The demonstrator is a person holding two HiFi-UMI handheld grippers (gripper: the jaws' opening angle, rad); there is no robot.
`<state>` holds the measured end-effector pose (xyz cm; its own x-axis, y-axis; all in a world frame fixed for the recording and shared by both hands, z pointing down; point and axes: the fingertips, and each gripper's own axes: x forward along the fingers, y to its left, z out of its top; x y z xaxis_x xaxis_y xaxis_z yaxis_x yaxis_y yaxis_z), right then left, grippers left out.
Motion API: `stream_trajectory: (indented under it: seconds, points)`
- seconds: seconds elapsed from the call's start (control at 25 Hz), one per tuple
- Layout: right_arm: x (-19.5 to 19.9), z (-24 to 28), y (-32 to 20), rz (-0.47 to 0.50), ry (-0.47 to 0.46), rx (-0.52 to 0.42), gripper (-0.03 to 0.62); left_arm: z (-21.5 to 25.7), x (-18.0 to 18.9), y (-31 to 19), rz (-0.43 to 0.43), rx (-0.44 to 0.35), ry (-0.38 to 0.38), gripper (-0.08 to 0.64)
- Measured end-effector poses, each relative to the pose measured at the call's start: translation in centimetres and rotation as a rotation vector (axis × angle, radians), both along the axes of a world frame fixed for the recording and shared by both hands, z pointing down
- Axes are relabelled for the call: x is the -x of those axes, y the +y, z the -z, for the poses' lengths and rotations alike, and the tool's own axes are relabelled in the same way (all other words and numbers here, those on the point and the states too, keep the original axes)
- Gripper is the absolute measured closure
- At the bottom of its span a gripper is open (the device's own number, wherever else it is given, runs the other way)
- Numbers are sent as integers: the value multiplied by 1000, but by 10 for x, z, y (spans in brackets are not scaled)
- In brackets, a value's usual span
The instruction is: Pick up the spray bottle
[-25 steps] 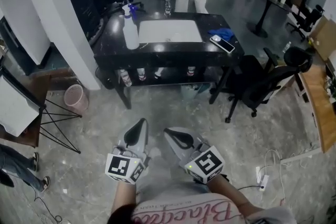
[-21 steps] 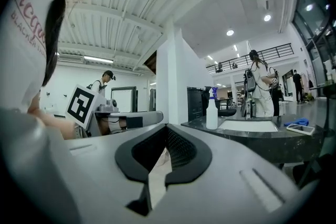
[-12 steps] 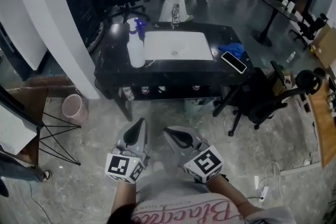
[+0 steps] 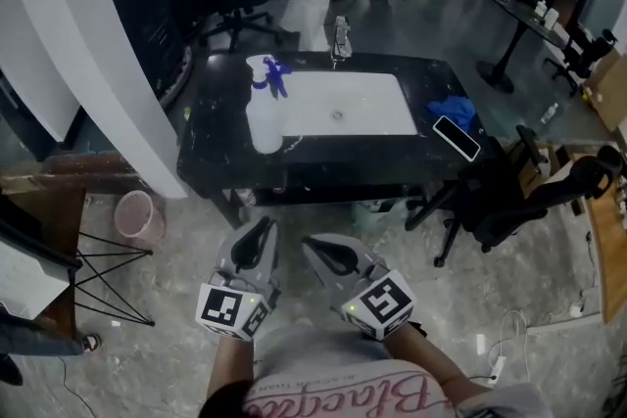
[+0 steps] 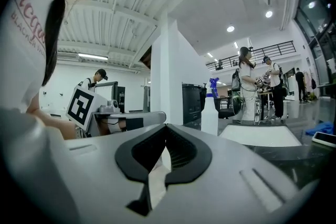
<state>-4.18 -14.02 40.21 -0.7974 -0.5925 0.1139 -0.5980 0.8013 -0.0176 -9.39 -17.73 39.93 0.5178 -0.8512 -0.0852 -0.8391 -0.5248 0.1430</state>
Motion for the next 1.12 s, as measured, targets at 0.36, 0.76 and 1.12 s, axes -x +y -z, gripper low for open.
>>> stream_trajectory:
  seconds: [0.36,0.76,1.12]
  points:
    - [7,-11,-38,1,1,39,591,-18,12,-48,37,18,-59,205]
    - [1,-12,-122,-7,4,48,591,-44,13,-144,50,63,-142,-5]
    - [1,-2,-201,45,20,35,591,-84,10,-234,56,156,-195,2]
